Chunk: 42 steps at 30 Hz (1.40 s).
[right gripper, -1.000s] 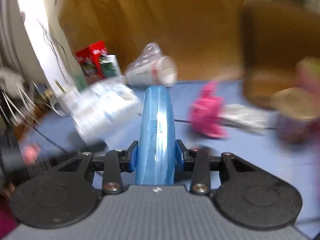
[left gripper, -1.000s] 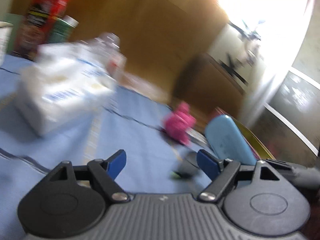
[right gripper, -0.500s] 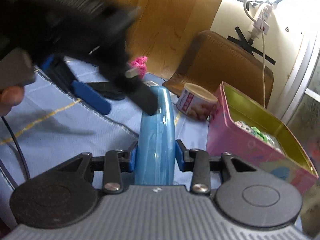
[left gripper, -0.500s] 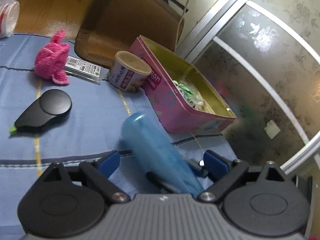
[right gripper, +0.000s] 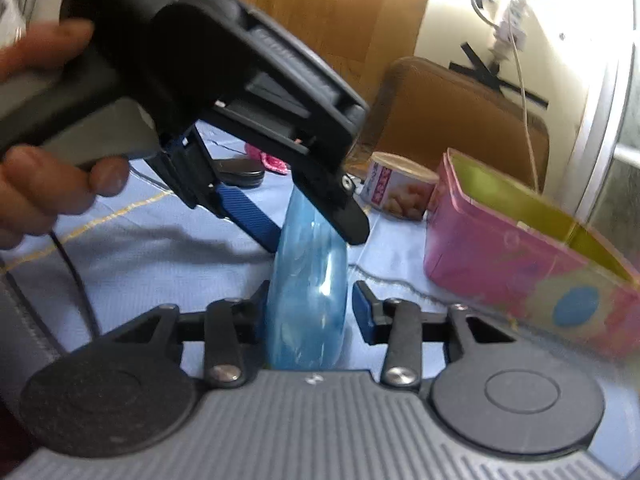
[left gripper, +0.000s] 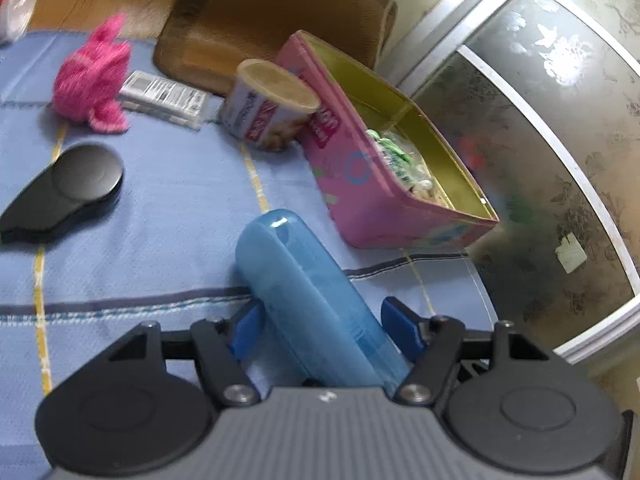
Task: Organize soft objects
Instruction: 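Carry the blue case into the tin and open the right tool, then grasp the pink towel with the right tool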
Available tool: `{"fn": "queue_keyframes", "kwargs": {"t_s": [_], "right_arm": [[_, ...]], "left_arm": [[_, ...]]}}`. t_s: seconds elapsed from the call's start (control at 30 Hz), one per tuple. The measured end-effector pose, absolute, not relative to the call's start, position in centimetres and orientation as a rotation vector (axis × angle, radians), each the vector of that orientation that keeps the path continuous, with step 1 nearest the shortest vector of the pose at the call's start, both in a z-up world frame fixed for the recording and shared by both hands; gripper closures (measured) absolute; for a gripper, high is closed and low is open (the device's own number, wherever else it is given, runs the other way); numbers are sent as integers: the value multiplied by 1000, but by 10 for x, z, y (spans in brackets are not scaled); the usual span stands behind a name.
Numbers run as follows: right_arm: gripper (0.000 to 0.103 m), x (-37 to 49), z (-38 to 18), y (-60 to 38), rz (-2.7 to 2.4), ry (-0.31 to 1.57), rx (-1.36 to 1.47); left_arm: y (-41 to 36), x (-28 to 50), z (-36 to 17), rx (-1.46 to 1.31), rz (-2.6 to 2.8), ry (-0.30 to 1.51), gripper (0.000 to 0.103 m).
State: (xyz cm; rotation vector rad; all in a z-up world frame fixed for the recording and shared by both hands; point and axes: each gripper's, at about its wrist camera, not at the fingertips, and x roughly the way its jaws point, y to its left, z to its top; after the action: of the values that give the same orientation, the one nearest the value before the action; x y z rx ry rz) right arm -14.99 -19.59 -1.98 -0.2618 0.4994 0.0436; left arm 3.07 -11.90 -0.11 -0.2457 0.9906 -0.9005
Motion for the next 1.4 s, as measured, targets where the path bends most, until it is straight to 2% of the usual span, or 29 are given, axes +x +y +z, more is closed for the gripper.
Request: {"fn": "queue_keyframes", "kwargs": {"t_s": [0.17, 0.33, 0.53, 0.6, 0.7, 0.8, 1.03, 1.13, 1.4], "right_arm": [[63, -156, 7, -200, -38, 357, -290], [63, -135, 38, -232, -144, 239, -290], [63, -93, 44, -284, -227, 257, -177], [63, -76, 39, -295, -245, 282, -148], [62, -53, 28, -304, -256, 317, -120], [62, -46, 20, -307, -265, 335, -89], [61, -86, 27, -299, -272, 241, -42], [61, -102, 32, -295, -264, 221, -11], [61, -104, 38, -267, -140, 241, 48]], "left_arm": [[-140, 25, 54, -179, -977, 827, 37], [-196, 36, 91, -87, -1025, 703, 39], [-263, 74, 85, -38, -997, 716, 38], [-280, 88, 77, -9, -959, 727, 31], [-293, 103, 64, 21, -917, 757, 30], [-282, 103, 60, -16, -938, 755, 29], [-219, 75, 72, -75, -958, 644, 27], [-172, 61, 70, -127, -945, 612, 23], [-41, 41, 37, -173, -681, 601, 22]]}}
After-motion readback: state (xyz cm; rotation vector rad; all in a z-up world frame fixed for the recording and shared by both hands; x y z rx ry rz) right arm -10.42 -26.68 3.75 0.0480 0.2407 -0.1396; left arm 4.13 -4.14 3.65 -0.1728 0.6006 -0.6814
